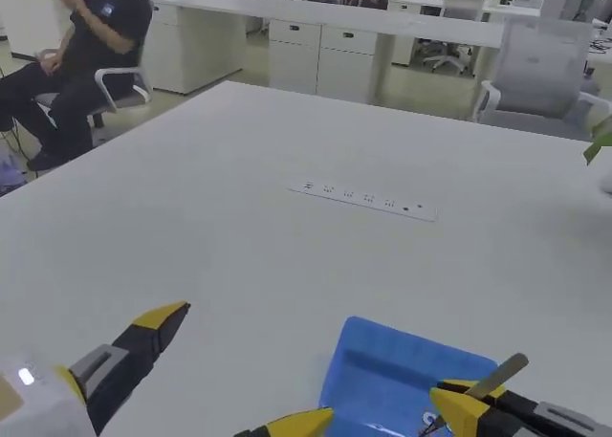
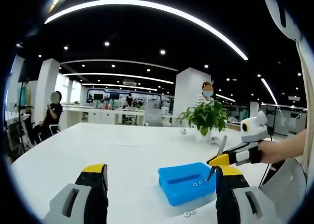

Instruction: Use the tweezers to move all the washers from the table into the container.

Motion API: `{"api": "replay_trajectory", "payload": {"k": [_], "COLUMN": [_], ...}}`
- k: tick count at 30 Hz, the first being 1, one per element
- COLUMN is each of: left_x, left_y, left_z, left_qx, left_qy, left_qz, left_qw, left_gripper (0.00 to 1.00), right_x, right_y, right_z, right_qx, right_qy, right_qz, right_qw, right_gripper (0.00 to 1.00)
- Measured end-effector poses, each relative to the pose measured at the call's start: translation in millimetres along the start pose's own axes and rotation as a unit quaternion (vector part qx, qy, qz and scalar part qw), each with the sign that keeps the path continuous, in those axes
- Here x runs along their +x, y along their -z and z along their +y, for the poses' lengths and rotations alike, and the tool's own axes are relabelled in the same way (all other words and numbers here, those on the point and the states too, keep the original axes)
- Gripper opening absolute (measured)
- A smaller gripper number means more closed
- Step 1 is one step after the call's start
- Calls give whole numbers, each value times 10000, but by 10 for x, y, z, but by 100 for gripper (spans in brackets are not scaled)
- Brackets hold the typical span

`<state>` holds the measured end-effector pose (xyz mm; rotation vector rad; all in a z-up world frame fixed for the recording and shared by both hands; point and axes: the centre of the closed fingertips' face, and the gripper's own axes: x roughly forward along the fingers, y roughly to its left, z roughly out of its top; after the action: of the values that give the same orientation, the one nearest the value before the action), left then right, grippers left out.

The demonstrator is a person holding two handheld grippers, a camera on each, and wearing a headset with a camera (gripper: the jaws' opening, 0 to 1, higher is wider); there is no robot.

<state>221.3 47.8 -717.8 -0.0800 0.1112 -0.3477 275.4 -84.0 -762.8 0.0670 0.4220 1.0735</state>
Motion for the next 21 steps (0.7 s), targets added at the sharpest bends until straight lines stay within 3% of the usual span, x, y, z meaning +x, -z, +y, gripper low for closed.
{"api": "replay_trajectory", "payload": {"k": [6,9,21], "left_x": [4,7,10], "left_y": [20,32,63], "left_z": [-4,-8,-4], "left_qx": [7,27,40], "left_qy": [9,27,42], "left_qz": [55,90,150], "left_qw": [10000,10000,9999], "left_gripper": [93,93,92], "right_x": [57,107,262], "right_y": [-90,-106,-62], "right_z": [-127,-262,-464], "right_qx": [-115,-176,-67], "right_qy": [171,333,538], "right_qz": [40,102,239], "right_qw": [9998,9992,9982], "right_gripper": [3,3,3]}}
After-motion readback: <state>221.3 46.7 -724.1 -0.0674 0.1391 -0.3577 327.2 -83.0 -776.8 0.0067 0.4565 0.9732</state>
